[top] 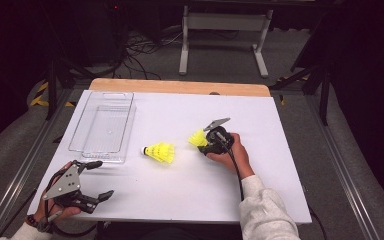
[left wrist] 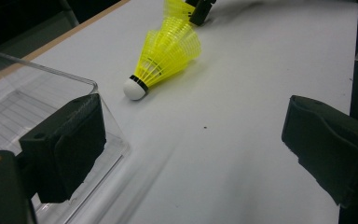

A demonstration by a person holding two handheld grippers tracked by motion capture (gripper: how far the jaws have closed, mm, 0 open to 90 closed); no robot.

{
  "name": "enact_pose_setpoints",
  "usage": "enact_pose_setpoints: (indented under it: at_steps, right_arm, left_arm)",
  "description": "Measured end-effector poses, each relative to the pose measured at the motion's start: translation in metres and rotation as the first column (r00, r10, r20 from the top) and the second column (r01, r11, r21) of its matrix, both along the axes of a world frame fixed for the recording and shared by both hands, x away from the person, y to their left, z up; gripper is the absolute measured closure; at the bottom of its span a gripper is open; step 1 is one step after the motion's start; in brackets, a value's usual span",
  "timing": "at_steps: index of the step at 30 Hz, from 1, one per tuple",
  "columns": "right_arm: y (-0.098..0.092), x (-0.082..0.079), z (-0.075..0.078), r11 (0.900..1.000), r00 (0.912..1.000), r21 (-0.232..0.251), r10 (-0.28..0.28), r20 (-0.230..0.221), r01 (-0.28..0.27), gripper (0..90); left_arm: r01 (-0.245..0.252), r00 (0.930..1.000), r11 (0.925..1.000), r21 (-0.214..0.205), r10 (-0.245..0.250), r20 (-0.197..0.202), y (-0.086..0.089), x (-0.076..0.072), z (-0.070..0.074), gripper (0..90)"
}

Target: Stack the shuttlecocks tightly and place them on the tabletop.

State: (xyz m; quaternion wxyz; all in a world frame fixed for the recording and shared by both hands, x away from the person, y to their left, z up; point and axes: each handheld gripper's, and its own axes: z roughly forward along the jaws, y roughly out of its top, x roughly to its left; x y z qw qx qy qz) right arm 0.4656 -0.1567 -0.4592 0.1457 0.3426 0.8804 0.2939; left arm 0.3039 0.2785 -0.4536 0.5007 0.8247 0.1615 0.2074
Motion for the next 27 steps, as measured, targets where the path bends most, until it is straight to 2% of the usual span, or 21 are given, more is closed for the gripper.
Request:
enact_pose_setpoints:
  at_steps: [1,2,8,13,16,20,24,27]
  right_arm:
    - [0.0,-0.001,-0.001,0.9999,0.9999,-0.006,0.014,0.003,-0.014,60.0]
    - [0.001,-0.002,-0.001,0.9999,0.9999,-0.012,0.01,0.01,-0.009,62.4]
    - [0.002,-0.006,0.002,1.0,0.9989,-0.007,0.006,0.046,-0.006,64.0]
    - [0.006,-0.015,0.011,0.9998,0.9968,0.016,0.009,0.079,-0.01,64.3]
    - [0.008,-0.02,0.013,0.9998,0.9971,0.016,0.013,0.075,-0.014,64.3]
    - [0.013,-0.035,0.015,0.9996,0.9977,0.012,0.024,0.063,-0.025,64.3]
    - [0.014,-0.049,0.011,0.9996,0.9991,0.007,0.028,0.034,-0.028,64.3]
    - [0.013,-0.054,0.009,0.9996,0.9995,0.006,0.027,0.018,-0.027,64.2]
  left_arm:
    - [0.0,1.0,1.0,-0.002,0.0,0.0,0.0,0.0,0.0,7.1]
    - [-0.001,1.0,1.0,0.0,0.001,0.0,0.0,0.0,0.0,7.0]
    - [-0.001,1.0,1.0,-0.004,0.001,-0.001,0.0,0.0,0.0,7.1]
    - [0.0,1.0,1.0,0.0,0.0,0.001,0.0,0.0,0.001,7.1]
    - [0.0,1.0,1.0,-0.003,0.0,0.002,0.0,0.0,0.001,7.1]
    - [-0.001,1.0,1.0,-0.005,0.001,0.003,0.001,0.0,0.001,7.1]
    - [0.001,1.0,1.0,-0.004,-0.001,0.004,0.001,0.0,0.001,7.1]
    - [0.0,1.0,1.0,-0.003,0.0,0.006,0.0,-0.001,0.001,7.2]
